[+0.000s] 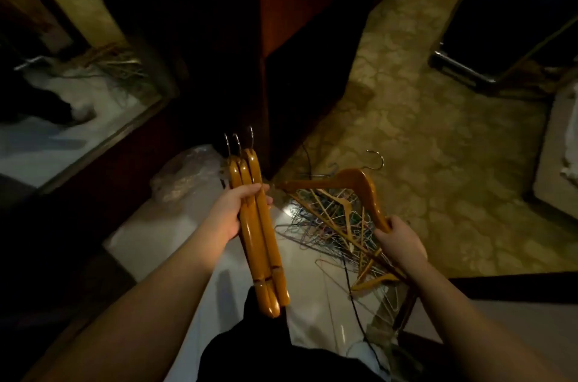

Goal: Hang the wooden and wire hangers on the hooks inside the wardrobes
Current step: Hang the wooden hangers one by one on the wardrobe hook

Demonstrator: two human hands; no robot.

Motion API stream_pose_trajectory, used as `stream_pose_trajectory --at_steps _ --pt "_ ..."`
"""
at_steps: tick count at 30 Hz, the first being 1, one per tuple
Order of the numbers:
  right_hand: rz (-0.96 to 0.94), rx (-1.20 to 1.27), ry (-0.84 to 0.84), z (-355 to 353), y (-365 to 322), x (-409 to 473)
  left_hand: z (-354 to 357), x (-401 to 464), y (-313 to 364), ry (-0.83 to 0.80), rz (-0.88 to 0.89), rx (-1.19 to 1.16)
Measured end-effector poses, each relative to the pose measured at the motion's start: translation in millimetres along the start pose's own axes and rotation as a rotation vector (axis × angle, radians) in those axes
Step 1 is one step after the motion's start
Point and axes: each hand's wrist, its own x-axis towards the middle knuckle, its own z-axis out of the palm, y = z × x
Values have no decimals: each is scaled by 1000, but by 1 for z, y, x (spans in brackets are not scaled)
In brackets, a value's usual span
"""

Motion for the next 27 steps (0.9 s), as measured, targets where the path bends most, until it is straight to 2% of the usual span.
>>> stream_pose_trajectory --at_steps 9,16,20,27 --pt "-300 -101 -140 28 -56 -54 -79 -123 -21 238 86 -184" --pt "-534 -202 -182 59 -120 -113 -152 -195 -34 415 117 -347" --pt "-634 -256 -207 101 -160 -155 -198 -242 -46 525 138 -443" --pt "-853 -380 -228 196 -217 -263 -303 -359 -90 596 308 -586"
